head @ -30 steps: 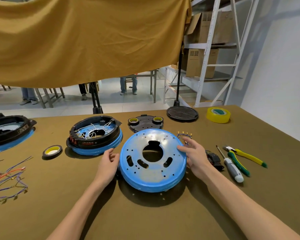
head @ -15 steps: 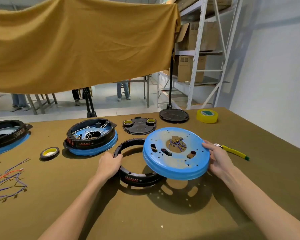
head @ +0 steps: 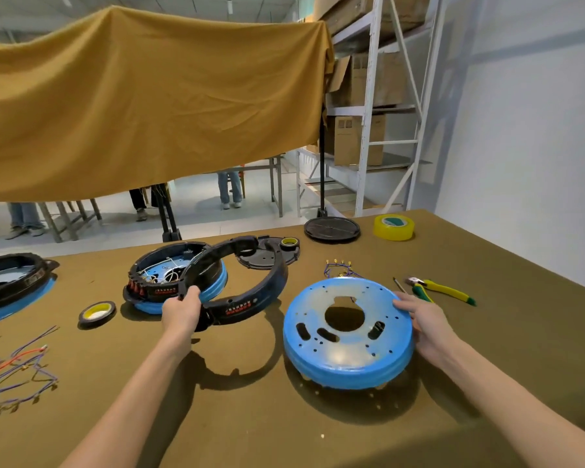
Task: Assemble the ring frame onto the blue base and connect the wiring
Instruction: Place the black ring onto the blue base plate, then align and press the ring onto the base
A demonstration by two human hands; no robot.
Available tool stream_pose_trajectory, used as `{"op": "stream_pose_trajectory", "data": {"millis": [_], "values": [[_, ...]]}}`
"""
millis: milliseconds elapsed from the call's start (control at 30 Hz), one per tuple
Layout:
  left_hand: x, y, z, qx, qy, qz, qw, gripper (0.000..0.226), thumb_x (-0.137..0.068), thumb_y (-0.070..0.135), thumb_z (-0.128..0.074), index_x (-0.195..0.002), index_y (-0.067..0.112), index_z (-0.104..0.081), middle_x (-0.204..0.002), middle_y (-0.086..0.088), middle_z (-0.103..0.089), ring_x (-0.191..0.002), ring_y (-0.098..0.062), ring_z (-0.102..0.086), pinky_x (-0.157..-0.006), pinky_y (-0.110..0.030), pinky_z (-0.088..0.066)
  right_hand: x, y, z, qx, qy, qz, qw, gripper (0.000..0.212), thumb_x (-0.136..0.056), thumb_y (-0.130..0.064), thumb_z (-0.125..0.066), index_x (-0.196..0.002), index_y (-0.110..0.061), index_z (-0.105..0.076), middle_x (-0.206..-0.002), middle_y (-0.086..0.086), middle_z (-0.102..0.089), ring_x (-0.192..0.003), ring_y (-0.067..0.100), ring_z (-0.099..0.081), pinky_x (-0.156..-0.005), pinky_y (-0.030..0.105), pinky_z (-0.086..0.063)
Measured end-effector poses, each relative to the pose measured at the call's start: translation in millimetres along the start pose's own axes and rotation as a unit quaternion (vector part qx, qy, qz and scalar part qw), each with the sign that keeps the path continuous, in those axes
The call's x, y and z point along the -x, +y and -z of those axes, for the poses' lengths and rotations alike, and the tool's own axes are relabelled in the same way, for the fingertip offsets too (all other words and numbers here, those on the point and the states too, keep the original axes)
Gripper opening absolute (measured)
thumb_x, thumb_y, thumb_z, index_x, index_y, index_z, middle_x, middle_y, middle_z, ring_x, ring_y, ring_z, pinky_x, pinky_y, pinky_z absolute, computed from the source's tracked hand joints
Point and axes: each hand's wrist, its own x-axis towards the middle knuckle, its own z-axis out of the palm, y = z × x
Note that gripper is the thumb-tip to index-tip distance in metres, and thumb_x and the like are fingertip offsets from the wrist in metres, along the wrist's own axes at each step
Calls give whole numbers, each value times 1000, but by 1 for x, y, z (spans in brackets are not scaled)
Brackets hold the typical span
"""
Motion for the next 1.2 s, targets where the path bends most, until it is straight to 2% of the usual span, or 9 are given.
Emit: {"op": "stream_pose_trajectory", "data": {"millis": [133,300,400,500,567,733,900,1067,1200], "values": [[9,0,-12,41,-29,33,998,16,-94,27,-57,-88,14,-52,-99,-15,-62,-97,-30,-61,-97,-50,-51,-6,15,-21,33,4,-1,999,34,-98,-4,-62,-132,-13,-64,-108,12,-76,-90,31,-77,-72,44,-63],[17,-12,-27,-19,-56,28,998,22,-97,28,-58,-86,8,-56,-85,-13,-58,-76,-25,-58,-67,-36,-45,-17,32,-60,102,23,33,994,38,-98,-9,-64,-136,-9,-58,-113,10,-68,-97,25,-71,-81,44,-61],[18,-18,-31,-52,-58,19,997,24,-98,28,-57,-92,6,-63,-83,-10,-59,-71,-20,-57,-60,-33,-42,-18,40,-84,230,21,103,967,36,-103,-19,-58,-137,-12,-55,-102,-7,-59,-88,7,-64,-64,25,-52],[18,-23,-32,-68,-60,12,996,24,-98,26,-57,-105,5,-66,-84,-7,-63,-74,-16,-58,-60,-31,-41,-21,45,-98,306,2,138,942,31,-108,-30,-45,-132,-15,-58,-105,-7,-59,-88,2,-57,-74,27,-50],[17,-25,-32,-67,-57,11,996,24,-98,25,-58,-111,6,-65,-89,-7,-66,-77,-16,-59,-60,-31,-40,-21,48,-103,341,-11,132,931,34,-110,-35,-36,-123,-16,-61,-114,3,-65,-97,13,-59,-92,37,-50],[17,-31,-33,-50,-65,23,996,27,-97,24,-61,-116,6,-66,-89,-8,-69,-79,-15,-62,-62,-29,-42,-18,53,-114,372,-49,179,910,48,-110,-38,-38,-150,-13,-47,-148,4,-52,-135,20,-47,-110,34,-35],[29,-34,-37,-90,-86,-44,991,36,-99,38,-62,-123,11,-62,-98,-2,-71,-88,-13,-68,-67,-29,-50,-22,39,-119,281,-91,124,947,50,-107,-46,-44,-107,-4,-71,-96,9,-74,-90,27,-66,-73,32,-45],[49,-36,-34,-204,-144,-151,956,48,-95,67,-53,-120,26,-52,-105,14,-65,-96,0,-62,-72,-23,-48,-29,21,-105,277,-70,154,946,12,-101,-30,-61,-105,-21,-69,-83,-2,-71,-67,8,-66,-56,22,-47],[54,-42,-33,-191,-153,-160,956,42,-98,62,-50,-105,22,-58,-100,12,-65,-92,0,-62,-66,-19,-45,-24,18,-90,295,-39,176,938,31,-100,-29,-61,-70,-21,-61,-48,-14,-48,-51,8,-43,-57,33,-32]]}}
